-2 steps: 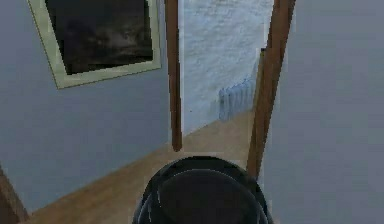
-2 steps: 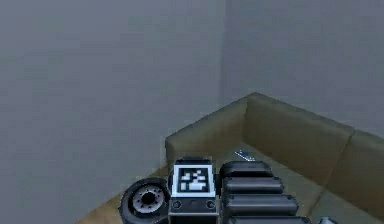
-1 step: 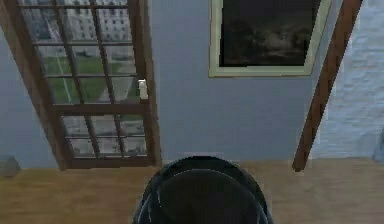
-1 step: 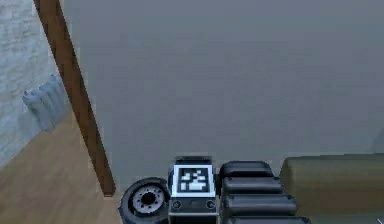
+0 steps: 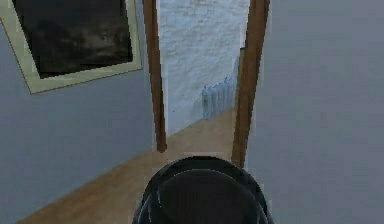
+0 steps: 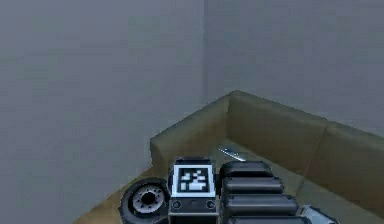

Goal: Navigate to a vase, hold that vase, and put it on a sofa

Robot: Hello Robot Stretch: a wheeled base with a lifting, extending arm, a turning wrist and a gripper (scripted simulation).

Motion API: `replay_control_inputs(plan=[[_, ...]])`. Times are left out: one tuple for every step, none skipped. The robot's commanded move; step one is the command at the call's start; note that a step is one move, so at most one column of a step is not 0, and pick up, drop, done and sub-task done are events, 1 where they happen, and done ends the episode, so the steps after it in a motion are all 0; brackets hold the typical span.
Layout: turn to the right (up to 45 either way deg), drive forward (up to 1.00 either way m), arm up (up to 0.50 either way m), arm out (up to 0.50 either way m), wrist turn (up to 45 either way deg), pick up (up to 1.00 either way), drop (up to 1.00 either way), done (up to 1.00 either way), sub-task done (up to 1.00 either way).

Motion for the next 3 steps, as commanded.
replay_control_inputs(plan=[[27.0,0.00,0.00,0.00,0.0,0.00,0.00,0.00,0.00],[0.0,0.00,0.00,0.48,0.0,0.00,0.00,0.00,0.00],[0.0,0.00,0.00,0.00,45.0,0.00,0.00,0.00,0.00]])
